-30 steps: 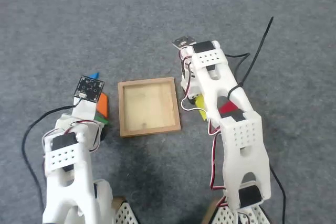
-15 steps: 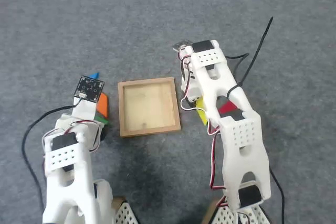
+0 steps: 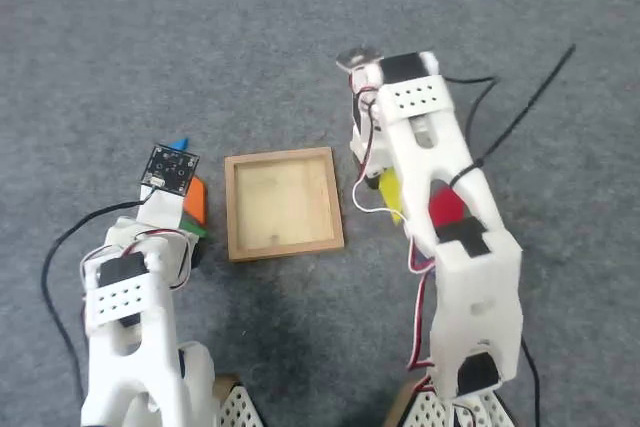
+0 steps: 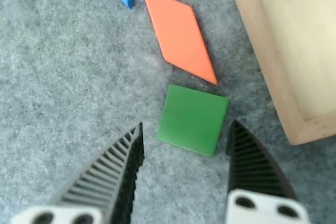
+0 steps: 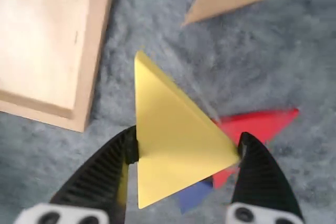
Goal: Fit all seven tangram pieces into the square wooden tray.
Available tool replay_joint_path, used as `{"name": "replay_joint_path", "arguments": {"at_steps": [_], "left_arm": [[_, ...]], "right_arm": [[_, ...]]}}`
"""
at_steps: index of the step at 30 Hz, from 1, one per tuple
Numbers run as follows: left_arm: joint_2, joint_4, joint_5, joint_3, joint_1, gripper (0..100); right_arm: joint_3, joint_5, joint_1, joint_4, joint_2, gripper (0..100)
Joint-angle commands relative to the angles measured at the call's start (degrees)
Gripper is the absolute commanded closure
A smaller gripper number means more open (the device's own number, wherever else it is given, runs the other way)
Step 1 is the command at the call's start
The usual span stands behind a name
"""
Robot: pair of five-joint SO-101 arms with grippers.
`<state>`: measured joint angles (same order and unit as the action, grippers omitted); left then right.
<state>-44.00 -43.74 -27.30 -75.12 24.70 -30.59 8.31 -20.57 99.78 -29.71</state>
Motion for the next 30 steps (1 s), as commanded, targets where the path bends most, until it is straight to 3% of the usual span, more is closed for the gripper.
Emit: {"name": "replay_joint_path", "arguments": {"at_steps": [1, 10, 18, 27, 30], "left_arm": [[-1.8, -0.2, -0.6, 0.3, 0.1, 75], [-1.8, -0.2, -0.6, 0.3, 0.1, 75], [-2.2, -0.2, -0.4, 0.3, 1.1, 75], [-2.3, 1.4, 1.1, 0.3, 1.9, 75], [-2.3, 1.4, 1.8, 0.3, 1.9, 75]], "right_arm": [[-2.7, -4.7, -3.4, 1.5, 8.2, 82.6], [-2.0, -17.0, -16.7, -2.6, 7.5, 82.6], [-1.1, -23.2, -25.2, -14.4, -6.8, 82.6], [-1.8, -23.6, -26.0, -17.0, -8.7, 82.0], [-1.8, -24.2, -26.5, -17.0, -8.9, 76.3]]}}
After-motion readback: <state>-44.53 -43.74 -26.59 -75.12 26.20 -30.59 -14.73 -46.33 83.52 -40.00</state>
